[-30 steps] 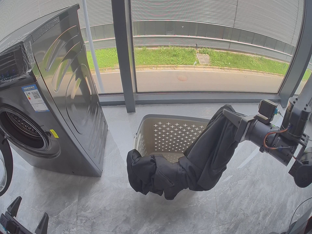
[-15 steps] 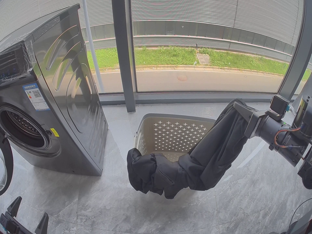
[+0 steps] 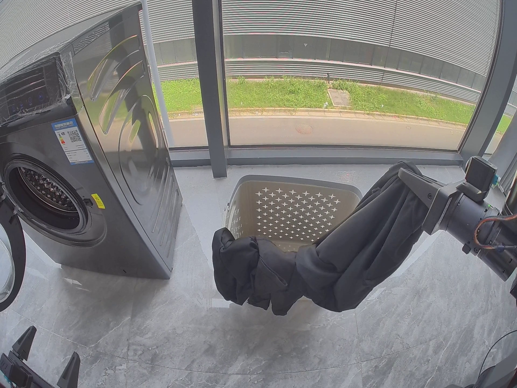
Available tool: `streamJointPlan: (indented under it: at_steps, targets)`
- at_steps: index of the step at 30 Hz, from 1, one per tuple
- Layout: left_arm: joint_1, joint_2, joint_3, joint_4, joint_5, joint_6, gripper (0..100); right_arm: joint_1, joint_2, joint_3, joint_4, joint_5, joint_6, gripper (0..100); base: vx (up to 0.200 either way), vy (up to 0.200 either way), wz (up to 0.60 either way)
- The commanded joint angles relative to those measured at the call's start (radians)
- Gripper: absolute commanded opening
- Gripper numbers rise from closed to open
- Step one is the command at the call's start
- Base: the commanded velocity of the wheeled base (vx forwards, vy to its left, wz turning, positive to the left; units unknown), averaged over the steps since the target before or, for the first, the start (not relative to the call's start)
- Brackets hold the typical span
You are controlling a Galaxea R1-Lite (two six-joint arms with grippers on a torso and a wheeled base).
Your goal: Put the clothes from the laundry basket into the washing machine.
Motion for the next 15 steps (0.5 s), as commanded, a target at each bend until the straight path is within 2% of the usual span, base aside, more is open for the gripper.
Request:
streamJointPlan:
  at_steps: [1, 15]
  targets:
    - [0.0, -0.017, 0.016, 0.0, 0.0, -0.001, 100, 0.0, -0.008, 0.003, -0.002, -0.001, 0.001, 0, 0.0, 0.2, 0.0]
    - [0.0, -0.017, 0.016, 0.0, 0.0, -0.002, 100, 0.027, -0.006, 0.011, -0.002, 0.001, 0.003, 0, 0.0, 0.2, 0.0]
